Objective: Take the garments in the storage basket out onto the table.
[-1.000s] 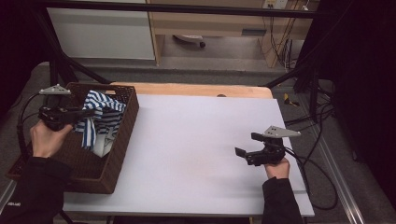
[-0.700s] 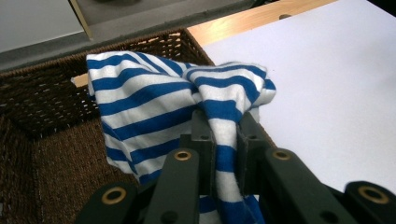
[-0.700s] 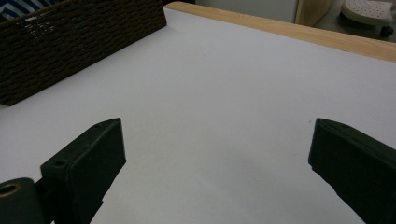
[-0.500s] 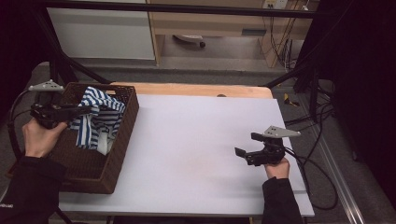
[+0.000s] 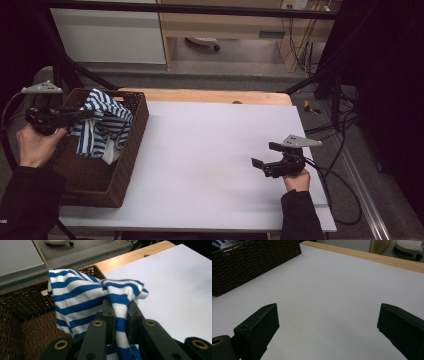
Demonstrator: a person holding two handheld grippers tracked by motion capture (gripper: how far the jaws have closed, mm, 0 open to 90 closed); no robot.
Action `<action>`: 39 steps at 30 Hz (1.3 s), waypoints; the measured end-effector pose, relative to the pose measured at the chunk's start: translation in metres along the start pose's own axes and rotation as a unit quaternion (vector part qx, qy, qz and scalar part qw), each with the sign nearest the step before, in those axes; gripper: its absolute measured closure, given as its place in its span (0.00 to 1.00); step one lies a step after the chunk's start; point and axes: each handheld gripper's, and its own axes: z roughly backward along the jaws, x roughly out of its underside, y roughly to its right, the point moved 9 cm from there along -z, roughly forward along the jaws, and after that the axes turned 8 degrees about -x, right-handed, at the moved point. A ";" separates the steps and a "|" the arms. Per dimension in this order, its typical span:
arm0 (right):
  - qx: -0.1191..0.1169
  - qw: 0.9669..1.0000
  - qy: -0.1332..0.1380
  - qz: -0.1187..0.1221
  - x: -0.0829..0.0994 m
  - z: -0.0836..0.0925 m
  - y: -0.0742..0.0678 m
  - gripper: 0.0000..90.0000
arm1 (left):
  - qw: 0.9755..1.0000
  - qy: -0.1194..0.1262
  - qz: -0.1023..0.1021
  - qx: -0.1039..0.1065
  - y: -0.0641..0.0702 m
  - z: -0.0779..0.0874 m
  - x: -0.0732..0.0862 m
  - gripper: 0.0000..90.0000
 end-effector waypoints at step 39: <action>-0.001 1.000 0.001 0.002 -0.001 0.000 -0.001 0.05 | 0.999 0.039 -0.009 0.014 -0.002 0.051 -0.034 0.89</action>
